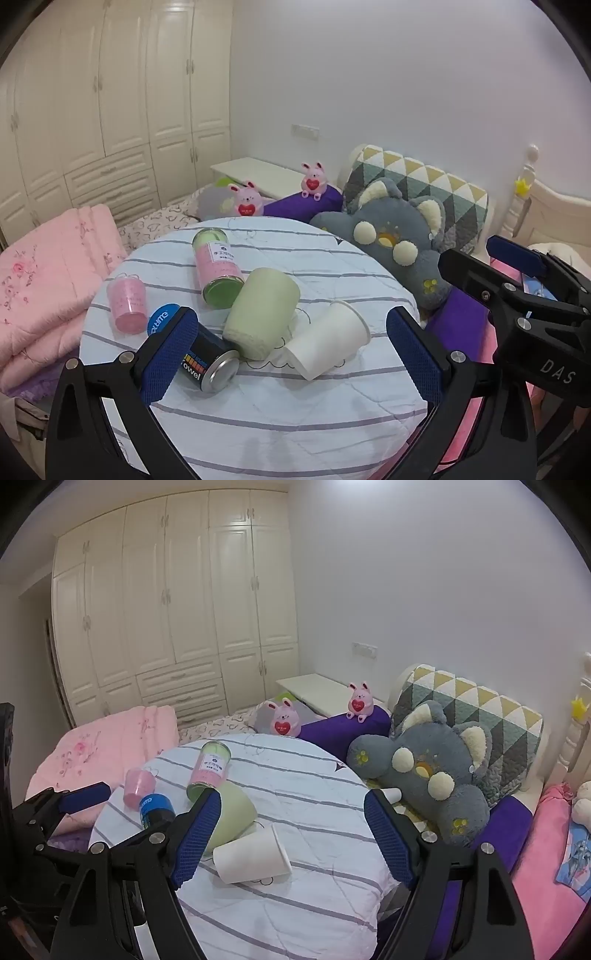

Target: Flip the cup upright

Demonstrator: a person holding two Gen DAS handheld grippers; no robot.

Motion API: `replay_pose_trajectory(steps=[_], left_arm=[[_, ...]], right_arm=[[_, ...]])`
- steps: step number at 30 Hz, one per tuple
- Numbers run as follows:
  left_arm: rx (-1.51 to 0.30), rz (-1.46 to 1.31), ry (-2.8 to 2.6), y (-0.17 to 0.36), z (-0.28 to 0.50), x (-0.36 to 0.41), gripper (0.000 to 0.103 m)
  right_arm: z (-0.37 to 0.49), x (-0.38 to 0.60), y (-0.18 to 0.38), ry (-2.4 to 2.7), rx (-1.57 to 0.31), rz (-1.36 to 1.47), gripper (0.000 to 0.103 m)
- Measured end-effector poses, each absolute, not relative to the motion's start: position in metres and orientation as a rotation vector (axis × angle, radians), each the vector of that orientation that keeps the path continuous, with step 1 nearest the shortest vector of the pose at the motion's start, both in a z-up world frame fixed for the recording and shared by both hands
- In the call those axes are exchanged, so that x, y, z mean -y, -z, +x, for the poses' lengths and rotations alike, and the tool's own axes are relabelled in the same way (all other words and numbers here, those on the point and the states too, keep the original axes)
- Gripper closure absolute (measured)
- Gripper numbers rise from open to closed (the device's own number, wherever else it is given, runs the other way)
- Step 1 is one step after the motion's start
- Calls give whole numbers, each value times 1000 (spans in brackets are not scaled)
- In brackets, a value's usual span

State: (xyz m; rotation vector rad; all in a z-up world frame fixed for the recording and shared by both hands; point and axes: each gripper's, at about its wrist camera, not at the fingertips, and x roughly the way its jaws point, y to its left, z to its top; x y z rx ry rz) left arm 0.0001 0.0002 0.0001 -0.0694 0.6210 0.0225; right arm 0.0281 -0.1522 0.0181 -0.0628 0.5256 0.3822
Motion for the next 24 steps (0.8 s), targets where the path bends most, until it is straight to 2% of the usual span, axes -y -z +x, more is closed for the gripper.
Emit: replay_pose_trajectory(steps=[24], left_arm=[[-611, -69, -50, 0, -1, -20, 0]], right_arm=[[25, 145, -17, -328, -494, -77, 22]])
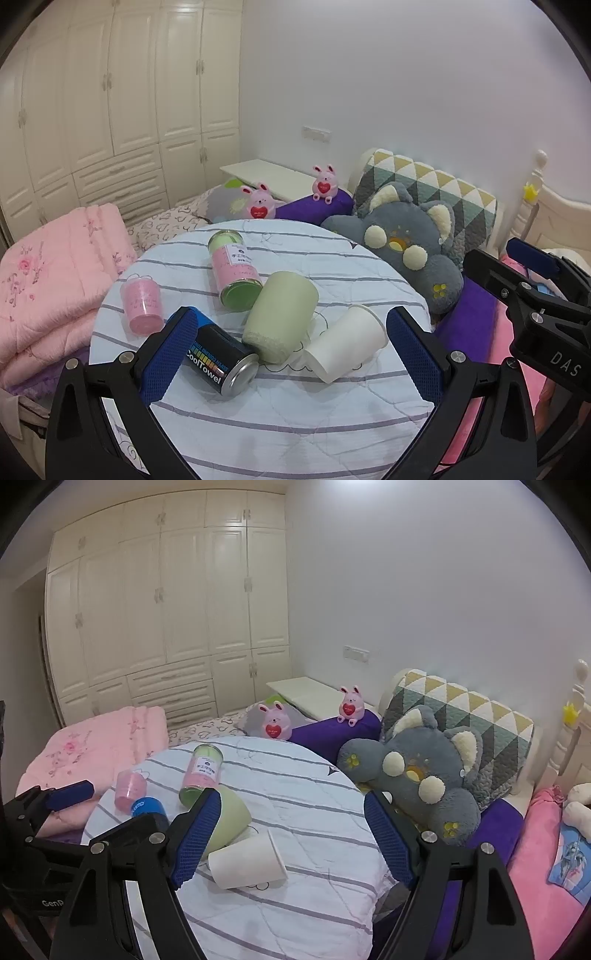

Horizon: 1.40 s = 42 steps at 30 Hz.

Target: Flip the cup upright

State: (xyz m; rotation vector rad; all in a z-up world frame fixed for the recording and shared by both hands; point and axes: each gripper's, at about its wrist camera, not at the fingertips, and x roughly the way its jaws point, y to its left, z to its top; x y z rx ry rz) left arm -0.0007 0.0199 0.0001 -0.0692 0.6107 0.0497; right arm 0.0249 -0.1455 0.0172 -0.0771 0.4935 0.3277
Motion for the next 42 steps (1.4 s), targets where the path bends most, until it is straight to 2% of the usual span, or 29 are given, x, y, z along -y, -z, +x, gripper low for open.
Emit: replay_pose_trajectory(steps=[42], left_arm=[[-628, -68, -7, 2, 10, -22, 0]], right_arm=[[35, 146, -10, -294, -528, -83, 22]])
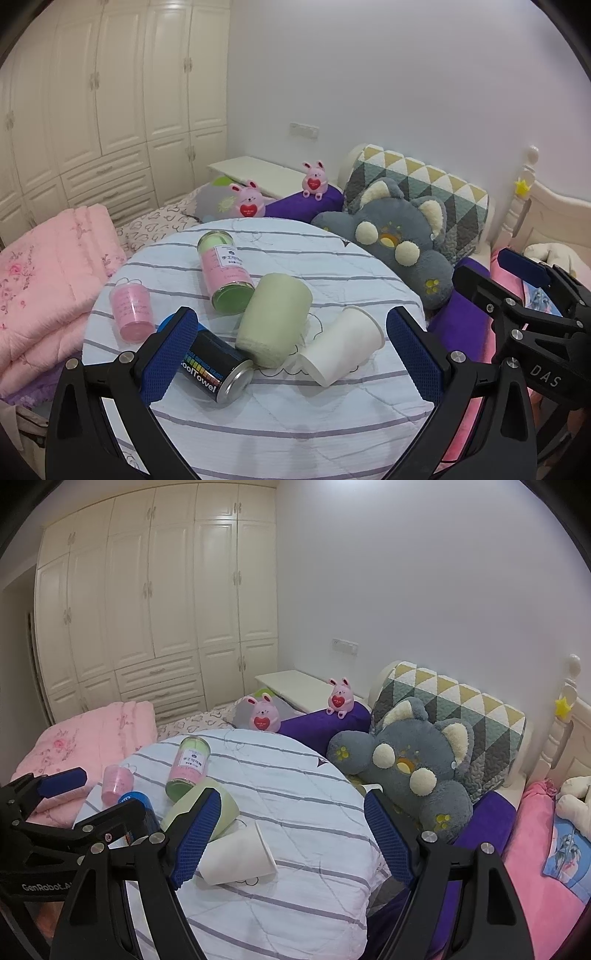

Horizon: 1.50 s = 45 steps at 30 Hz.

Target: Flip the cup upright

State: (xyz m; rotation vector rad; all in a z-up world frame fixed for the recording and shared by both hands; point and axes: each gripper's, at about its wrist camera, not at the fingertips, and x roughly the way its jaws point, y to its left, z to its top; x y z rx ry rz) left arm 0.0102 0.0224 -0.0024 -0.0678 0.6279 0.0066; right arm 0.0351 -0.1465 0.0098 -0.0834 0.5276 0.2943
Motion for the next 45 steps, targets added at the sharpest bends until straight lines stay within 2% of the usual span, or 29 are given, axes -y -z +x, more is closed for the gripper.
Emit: replay_pose_trajectory(steps=[28, 45], left_arm=[[-669, -44, -26, 7, 35, -26, 0], [-758, 10, -26, 24, 79, -17, 0]], right_arm=[[60, 136, 9, -334, -580, -55, 22], [99, 155, 28, -328, -646, -18, 22]])
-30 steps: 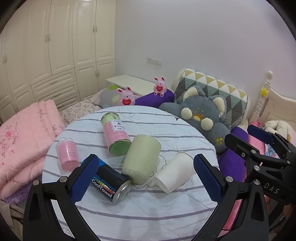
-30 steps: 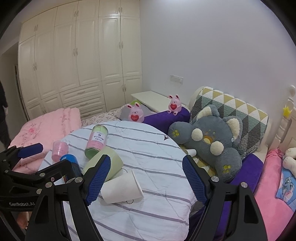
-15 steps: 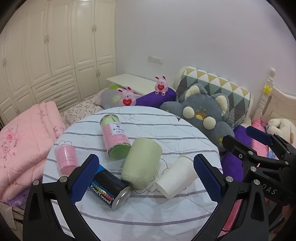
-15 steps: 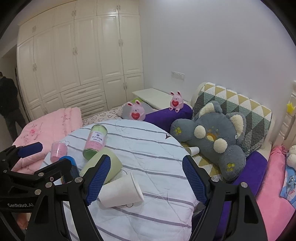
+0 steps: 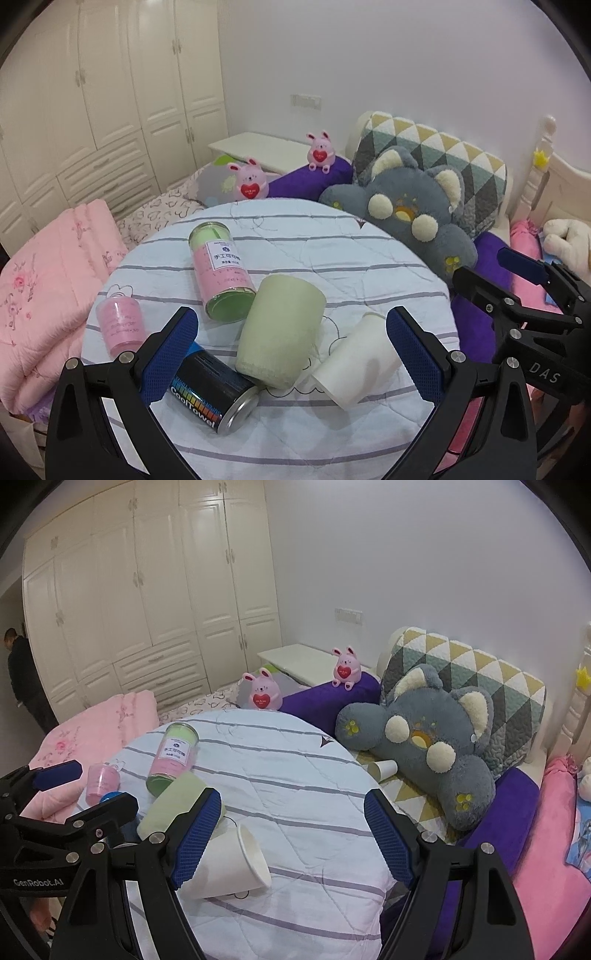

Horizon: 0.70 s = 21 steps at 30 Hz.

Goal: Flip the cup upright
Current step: 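Move the left gripper down onto the lying green mug and close on it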

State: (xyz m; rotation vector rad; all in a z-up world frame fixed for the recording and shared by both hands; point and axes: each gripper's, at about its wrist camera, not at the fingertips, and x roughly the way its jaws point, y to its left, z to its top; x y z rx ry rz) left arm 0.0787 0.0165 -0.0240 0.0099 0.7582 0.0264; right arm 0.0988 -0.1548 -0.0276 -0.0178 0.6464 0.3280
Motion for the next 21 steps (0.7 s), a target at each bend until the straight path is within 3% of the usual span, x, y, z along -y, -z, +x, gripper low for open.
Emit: replay_pose_trajectory(steps=[21], left_arm=[[-1086, -18, 9, 99, 153, -25, 0]], right_arm=[[145, 145, 66, -349, -744, -3, 22]])
